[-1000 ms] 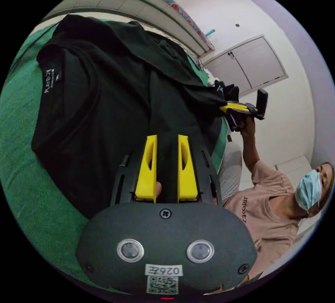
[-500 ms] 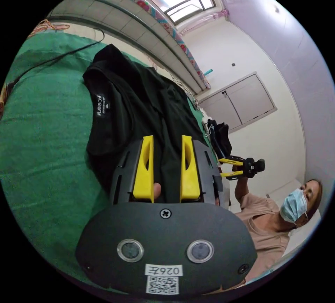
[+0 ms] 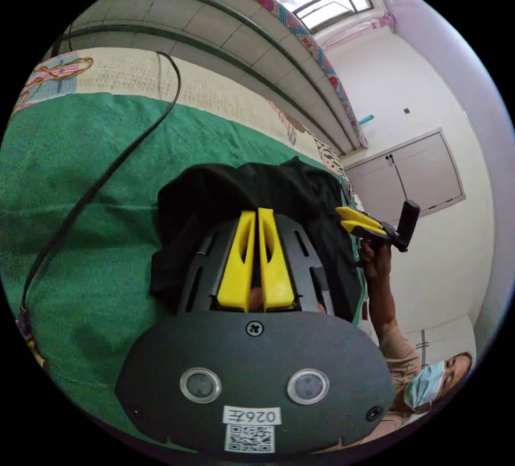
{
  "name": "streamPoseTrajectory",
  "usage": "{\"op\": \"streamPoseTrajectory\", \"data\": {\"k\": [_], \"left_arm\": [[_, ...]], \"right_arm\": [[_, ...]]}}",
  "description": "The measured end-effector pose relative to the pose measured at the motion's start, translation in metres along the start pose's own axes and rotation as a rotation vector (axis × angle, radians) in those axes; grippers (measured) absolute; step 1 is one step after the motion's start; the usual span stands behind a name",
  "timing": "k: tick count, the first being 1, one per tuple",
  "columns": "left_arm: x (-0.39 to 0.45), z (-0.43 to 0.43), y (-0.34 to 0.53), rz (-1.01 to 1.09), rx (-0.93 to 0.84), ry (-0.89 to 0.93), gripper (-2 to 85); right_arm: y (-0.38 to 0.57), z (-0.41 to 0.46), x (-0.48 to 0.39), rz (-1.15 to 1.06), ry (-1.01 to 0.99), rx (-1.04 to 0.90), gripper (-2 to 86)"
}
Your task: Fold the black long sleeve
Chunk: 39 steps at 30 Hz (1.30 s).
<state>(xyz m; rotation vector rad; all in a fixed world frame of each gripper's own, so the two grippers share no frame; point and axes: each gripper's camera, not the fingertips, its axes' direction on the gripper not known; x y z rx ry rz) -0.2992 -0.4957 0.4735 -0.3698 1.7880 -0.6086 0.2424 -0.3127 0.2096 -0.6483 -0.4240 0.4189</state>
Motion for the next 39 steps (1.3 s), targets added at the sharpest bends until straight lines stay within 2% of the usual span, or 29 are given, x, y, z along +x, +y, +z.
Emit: {"op": "streamPoseTrajectory", "data": {"k": [3, 6, 12, 15, 18, 19, 20, 21, 22, 24, 28, 31, 33, 34, 35, 39], "left_arm": [[-0.016, -0.022, -0.006, -0.001, 0.066, -0.066, -0.5], [-0.031, -0.036, -0.013, 0.018, 0.109, -0.047, 0.2], [-0.038, -0.051, -0.001, 0.080, 0.095, 0.015, 11.4], [-0.037, -0.053, 0.020, 0.128, 0.038, -0.098, 16.2], [-0.042, -0.038, 0.035, 0.122, -0.059, -0.166, 20.7], [-0.044, -0.030, 0.037, 0.123, -0.102, -0.195, 20.7], [-0.042, -0.029, 0.039, 0.135, -0.092, -0.241, 15.6], [-0.037, -0.026, 0.042, 0.175, -0.143, -0.297, 5.5], [-0.035, -0.025, 0.045, 0.191, -0.167, -0.297, 3.7], [-0.036, -0.032, 0.055, 0.208, -0.147, -0.326, 2.7], [-0.049, -0.049, 0.080, 0.207, -0.061, -0.200, 3.6], [-0.058, -0.051, 0.089, 0.190, -0.020, -0.153, 3.5], [-0.062, -0.050, 0.090, 0.180, -0.009, -0.131, 3.0], [-0.063, -0.050, 0.091, 0.174, -0.003, -0.121, 2.6], [-0.064, -0.051, 0.091, 0.171, 0.008, -0.122, 2.4], [-0.058, -0.059, 0.102, 0.147, 0.085, -0.163, 1.9]], "right_arm": [[-0.039, 0.034, 0.026, 0.080, -0.068, -0.017, 6.9], [-0.065, 0.066, 0.042, 0.077, -0.123, -0.144, 0.5], [-0.057, 0.037, 0.072, 0.197, 0.050, 0.065, -1.0], [-0.052, 0.026, 0.054, 0.093, 0.052, 0.143, -1.1], [-0.058, 0.037, 0.021, -0.051, -0.055, 0.150, -1.0], [-0.064, 0.047, 0.006, -0.098, -0.109, 0.131, -0.9], [-0.071, 0.060, -0.010, -0.140, -0.161, 0.106, -0.9], [-0.075, 0.066, -0.019, -0.158, -0.185, 0.093, -0.8], [-0.082, 0.079, -0.034, -0.191, -0.222, 0.061, -0.7], [-0.091, 0.098, -0.055, -0.231, -0.210, 0.016, -0.5], [-0.103, 0.116, -0.095, -0.310, -0.026, 0.074, 3.1], [-0.116, 0.129, -0.104, -0.289, 0.061, 0.100, 7.6], [-0.130, 0.152, -0.099, -0.255, 0.053, -0.012, 9.2], [-0.140, 0.176, -0.095, -0.250, 0.013, -0.201, 5.3], [-0.147, 0.179, -0.091, -0.218, 0.028, -0.212, 2.7], [-0.151, 0.152, -0.084, -0.166, 0.108, -0.035, 2.0]]}}
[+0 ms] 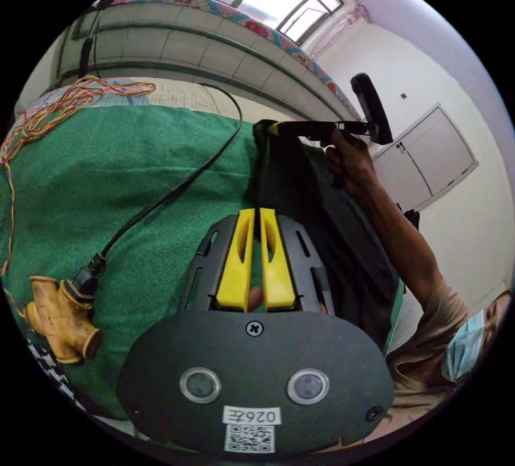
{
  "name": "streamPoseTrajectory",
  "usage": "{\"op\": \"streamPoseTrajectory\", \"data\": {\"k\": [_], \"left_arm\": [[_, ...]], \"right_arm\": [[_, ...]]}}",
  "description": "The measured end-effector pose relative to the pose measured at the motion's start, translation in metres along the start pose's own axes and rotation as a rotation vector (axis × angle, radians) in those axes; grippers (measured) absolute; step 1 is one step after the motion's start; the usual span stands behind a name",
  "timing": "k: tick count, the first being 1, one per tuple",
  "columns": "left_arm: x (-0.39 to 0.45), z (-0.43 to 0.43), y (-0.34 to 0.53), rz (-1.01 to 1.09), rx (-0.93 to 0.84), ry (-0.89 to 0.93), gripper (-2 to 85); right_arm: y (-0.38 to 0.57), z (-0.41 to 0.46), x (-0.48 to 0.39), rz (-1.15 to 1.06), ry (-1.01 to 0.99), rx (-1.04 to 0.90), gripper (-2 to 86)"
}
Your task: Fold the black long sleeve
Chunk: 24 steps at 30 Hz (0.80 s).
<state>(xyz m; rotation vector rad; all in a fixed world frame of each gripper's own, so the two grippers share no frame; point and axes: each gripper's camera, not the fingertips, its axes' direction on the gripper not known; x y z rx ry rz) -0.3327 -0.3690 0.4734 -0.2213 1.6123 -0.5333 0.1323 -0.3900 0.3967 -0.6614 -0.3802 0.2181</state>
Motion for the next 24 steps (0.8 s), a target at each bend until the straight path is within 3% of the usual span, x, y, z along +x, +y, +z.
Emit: {"op": "streamPoseTrajectory", "data": {"k": [3, 5, 7, 9, 11, 15, 21, 24], "left_arm": [[0.012, -0.014, 0.014, 0.030, 0.003, 0.103, 13.2], [0.027, -0.009, 0.026, 0.067, -0.093, 0.167, 16.2], [0.052, 0.008, 0.047, 0.110, -0.257, 0.092, 16.8], [0.072, 0.011, 0.062, 0.166, -0.238, -0.059, 14.0], [0.093, 0.017, 0.072, 0.261, -0.336, -0.165, 0.7], [0.105, -0.006, 0.095, 0.236, -0.319, -0.331, -0.6], [0.091, -0.050, 0.148, -0.001, -0.169, -0.171, 0.2], [0.105, -0.036, 0.168, -0.032, -0.190, -0.066, 11.3]], "right_arm": [[0.022, -0.018, 0.000, -0.030, 0.021, 0.097, 4.5], [0.047, -0.031, -0.004, -0.092, 0.002, 0.082, 6.8], [0.068, -0.041, -0.006, -0.127, -0.030, 0.034, 8.0], [0.095, -0.055, -0.007, -0.155, -0.079, 0.005, 8.4], [0.142, -0.075, -0.008, -0.175, -0.132, -0.037, 8.3], [0.236, -0.098, -0.015, -0.210, -0.160, -0.120, 7.2], [0.375, -0.120, -0.023, -0.148, -0.281, -0.155, 8.0], [0.415, -0.121, -0.042, -0.173, -0.382, -0.125, 8.4]]}}
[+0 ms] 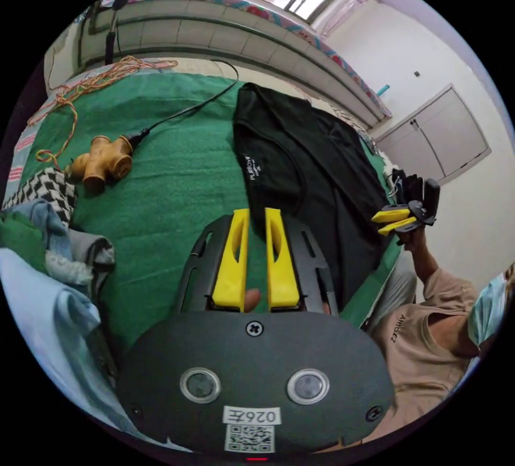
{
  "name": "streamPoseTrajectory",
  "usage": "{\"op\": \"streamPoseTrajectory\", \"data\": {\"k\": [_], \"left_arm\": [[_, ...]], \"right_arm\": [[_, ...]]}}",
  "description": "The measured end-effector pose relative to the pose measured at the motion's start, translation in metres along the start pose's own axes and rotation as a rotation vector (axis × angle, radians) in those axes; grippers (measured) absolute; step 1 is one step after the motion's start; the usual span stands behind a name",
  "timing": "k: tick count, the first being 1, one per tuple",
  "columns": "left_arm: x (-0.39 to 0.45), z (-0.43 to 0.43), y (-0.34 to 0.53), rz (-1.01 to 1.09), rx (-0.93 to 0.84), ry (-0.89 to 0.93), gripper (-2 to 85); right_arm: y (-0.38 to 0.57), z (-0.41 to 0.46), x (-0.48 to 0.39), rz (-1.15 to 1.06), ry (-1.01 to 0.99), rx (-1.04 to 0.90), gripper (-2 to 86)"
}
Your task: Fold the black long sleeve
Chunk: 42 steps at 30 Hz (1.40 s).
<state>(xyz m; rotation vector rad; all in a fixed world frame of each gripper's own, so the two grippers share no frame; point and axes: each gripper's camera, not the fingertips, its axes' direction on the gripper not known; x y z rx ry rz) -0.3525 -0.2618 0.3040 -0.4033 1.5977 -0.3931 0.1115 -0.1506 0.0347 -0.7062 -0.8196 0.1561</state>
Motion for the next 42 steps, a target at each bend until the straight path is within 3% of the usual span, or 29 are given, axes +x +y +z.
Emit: {"op": "streamPoseTrajectory", "data": {"k": [1, 3, 6, 10, 13, 15, 18, 23, 25, 27, 29, 32, 36, 37, 39, 42], "left_arm": [[0.007, 0.016, 0.004, -0.021, -0.042, 0.017, 17.5], [0.028, 0.026, 0.012, -0.007, -0.014, -0.077, 18.3], [0.061, 0.041, 0.019, 0.112, -0.094, -0.300, 5.5], [0.059, 0.021, 0.045, 0.053, -0.024, -0.161, 0.6], [0.044, 0.025, 0.068, -0.059, -0.010, -0.056, -0.4], [0.043, 0.022, 0.084, -0.113, 0.006, -0.101, -0.8], [0.056, -0.004, 0.116, -0.139, 0.185, -0.042, -0.9], [0.121, -0.054, 0.170, 0.062, 0.696, 0.223, -1.0], [0.171, -0.062, 0.178, 0.222, 0.859, 0.247, -1.0], [0.208, -0.051, 0.171, 0.317, 0.876, 0.293, -1.0], [0.242, -0.025, 0.152, 0.390, 0.753, 0.334, -1.0], [0.290, 0.049, 0.121, 0.448, 0.420, 0.310, -1.0], [0.313, 0.160, 0.104, 0.293, -0.138, 0.053, -0.9], [0.317, 0.179, 0.105, 0.294, -0.263, -0.043, -0.8], [0.327, 0.173, 0.105, 0.256, -0.220, -0.055, -0.9], [0.365, 0.152, 0.097, 0.327, -0.109, -0.129, -0.6]], "right_arm": [[0.009, 0.009, -0.013, -0.037, -0.018, 0.002, 8.9], [0.020, 0.026, -0.033, -0.095, -0.002, -0.013, 9.9], [0.031, 0.069, -0.062, -0.232, 0.173, -0.159, 11.0], [0.059, 0.050, -0.091, -0.291, 0.307, -0.099, 0.9], [0.089, 0.053, -0.105, -0.343, 0.328, -0.131, 0.9], [0.107, 0.048, -0.108, -0.329, 0.286, -0.141, 2.6], [0.147, 0.012, -0.103, -0.239, 0.290, -0.012, 1.6], [0.254, -0.104, -0.078, -0.094, 0.301, 0.488, -0.8], [0.278, -0.126, -0.063, -0.015, 0.353, 0.559, -0.9], [0.289, -0.134, -0.042, 0.069, 0.398, 0.523, -0.9], [0.293, -0.127, -0.008, 0.146, 0.330, 0.398, -0.9], [0.302, -0.101, 0.030, 0.245, 0.161, 0.290, -0.9], [0.326, -0.056, 0.060, 0.358, 0.118, 0.006, -1.0], [0.339, -0.061, 0.061, 0.345, 0.075, 0.063, -0.9], [0.356, -0.077, 0.063, 0.373, 0.047, 0.087, -0.8], [0.385, -0.122, 0.061, 0.425, 0.200, 0.228, -0.3]]}}
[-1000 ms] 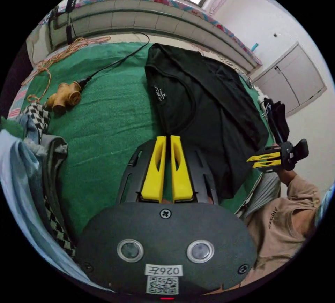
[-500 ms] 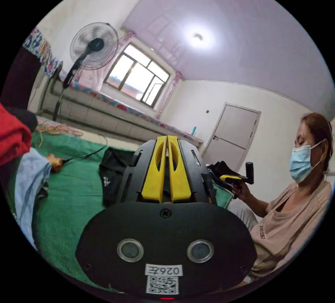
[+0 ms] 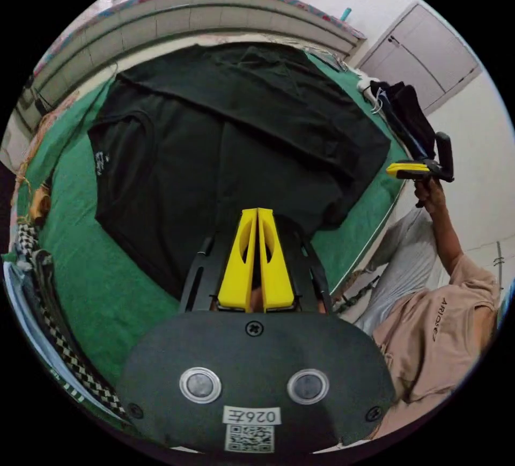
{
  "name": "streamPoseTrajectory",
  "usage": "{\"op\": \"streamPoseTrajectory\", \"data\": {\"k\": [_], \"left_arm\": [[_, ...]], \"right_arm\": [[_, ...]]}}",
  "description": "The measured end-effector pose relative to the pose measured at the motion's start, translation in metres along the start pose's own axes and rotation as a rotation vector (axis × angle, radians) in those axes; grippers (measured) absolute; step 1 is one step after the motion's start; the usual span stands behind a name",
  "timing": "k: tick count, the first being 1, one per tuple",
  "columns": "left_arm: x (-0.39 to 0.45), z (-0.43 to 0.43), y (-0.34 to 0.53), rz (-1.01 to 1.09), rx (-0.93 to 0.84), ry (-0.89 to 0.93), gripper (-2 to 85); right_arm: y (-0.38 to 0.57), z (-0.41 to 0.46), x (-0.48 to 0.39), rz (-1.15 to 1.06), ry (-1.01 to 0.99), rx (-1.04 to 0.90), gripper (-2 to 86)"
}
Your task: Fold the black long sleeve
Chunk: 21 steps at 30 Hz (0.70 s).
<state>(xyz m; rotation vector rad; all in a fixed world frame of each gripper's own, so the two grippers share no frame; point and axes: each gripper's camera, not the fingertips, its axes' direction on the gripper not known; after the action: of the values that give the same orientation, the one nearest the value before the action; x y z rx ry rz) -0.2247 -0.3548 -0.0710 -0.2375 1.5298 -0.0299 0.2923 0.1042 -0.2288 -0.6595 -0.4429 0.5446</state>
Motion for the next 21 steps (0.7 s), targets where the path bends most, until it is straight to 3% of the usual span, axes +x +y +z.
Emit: {"op": "streamPoseTrajectory", "data": {"k": [4, 7, 13, 21], "left_arm": [[0.051, -0.026, -0.068, 0.106, 0.247, 0.264, 3.9], [0.088, -0.005, -0.144, 0.136, 0.198, 0.415, 10.0], [0.169, 0.077, -0.286, 0.197, -0.002, 0.335, 15.0], [0.238, 0.187, -0.422, 0.160, -0.162, 0.208, 22.0]], "right_arm": [[-0.005, -0.064, 0.042, 0.185, 0.110, 0.199, 4.5], [-0.014, -0.074, 0.073, 0.270, 0.168, 0.193, 7.7], [-0.004, -0.044, 0.116, 0.370, 0.106, 0.132, 11.7], [-0.015, -0.012, 0.115, 0.305, 0.323, 0.009, 15.5]]}}
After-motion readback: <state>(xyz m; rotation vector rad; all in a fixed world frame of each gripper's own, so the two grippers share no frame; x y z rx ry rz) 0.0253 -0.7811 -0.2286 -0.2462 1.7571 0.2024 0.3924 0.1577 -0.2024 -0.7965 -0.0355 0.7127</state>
